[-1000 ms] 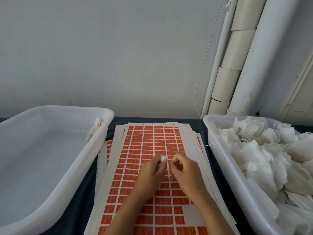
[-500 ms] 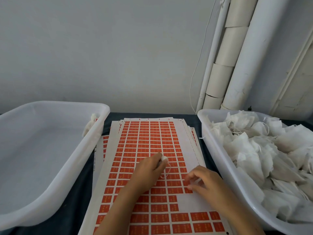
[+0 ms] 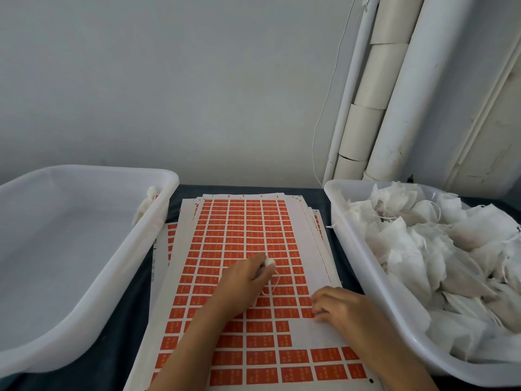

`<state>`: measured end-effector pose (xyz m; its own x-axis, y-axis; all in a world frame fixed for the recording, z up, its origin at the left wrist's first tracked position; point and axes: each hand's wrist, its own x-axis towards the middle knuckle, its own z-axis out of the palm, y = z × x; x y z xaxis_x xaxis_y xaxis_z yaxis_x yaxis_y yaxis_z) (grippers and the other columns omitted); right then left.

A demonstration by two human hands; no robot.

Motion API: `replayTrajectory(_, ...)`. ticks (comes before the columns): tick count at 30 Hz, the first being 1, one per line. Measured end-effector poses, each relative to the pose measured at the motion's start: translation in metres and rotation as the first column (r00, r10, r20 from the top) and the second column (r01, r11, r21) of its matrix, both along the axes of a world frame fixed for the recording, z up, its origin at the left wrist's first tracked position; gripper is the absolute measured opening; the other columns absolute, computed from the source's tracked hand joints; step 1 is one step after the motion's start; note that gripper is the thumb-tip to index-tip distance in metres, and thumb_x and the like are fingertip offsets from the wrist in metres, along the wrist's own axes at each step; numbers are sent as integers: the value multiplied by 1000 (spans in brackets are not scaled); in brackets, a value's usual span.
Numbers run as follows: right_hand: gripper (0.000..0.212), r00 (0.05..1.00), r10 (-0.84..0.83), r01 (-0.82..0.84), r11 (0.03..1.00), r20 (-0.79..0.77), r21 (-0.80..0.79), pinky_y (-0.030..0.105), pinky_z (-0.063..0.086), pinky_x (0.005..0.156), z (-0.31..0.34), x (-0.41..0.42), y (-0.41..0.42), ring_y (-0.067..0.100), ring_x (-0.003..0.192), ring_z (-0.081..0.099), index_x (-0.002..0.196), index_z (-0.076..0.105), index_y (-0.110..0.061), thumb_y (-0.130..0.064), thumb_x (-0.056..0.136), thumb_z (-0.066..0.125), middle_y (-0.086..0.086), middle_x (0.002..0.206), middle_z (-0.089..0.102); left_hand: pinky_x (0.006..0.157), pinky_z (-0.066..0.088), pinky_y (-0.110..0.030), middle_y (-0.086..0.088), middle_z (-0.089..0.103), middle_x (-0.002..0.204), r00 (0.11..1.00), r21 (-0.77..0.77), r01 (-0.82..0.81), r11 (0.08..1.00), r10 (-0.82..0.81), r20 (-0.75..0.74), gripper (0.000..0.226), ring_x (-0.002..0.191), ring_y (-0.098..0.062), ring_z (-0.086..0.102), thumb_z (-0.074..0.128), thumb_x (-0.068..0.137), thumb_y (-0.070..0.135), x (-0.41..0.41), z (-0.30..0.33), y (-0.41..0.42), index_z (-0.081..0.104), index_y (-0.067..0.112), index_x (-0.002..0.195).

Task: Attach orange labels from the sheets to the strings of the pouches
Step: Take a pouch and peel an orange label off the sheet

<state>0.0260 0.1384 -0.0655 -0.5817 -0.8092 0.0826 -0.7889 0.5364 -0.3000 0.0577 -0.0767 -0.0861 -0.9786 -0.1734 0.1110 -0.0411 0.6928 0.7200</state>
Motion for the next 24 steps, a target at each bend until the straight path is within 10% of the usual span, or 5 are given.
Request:
replayTrajectory(4,42,992,46,-45,999,-115,12,1,26,97,-3,3,-1,-5,112,54,123,58,-26,-45,86,58,-17,128,55,54,35,-12,14,53,66,1000,-17,-3,1000,3,-5,27,56,-4,50,39,98,43,-1,-1,0,46,30,75)
replayTrajectory(8,40,958,73,-79,997,-279,-10,8,53,65,-1,10,1,-5,65,66,80,74,-25,-45,47,87,-16,81,71,53,35,-12,16,53,66,1000,-34,-2,999,2,-2,27,57,-4,51,40,97,44,0,-3,0,45,31,75)
replayTrajectory(16,41,931,27,-51,997,-363,-56,11,54,61,-9,8,1,-3,63,66,80,74,-25,-45,47,87,-14,80,71,53,35,-12,15,55,68,1000,-67,1,998,-1,7,26,59,-5,52,40,97,45,-1,-5,0,46,32,76)
replayTrajectory(24,45,988,51,-62,996,-147,-66,-2,18,96,-10,-4,4,0,117,52,129,54,-26,-46,89,52,-16,133,50,53,36,-11,15,55,69,1000,-59,2,998,-1,14,26,59,-4,53,40,97,46,-2,-5,0,46,32,76)
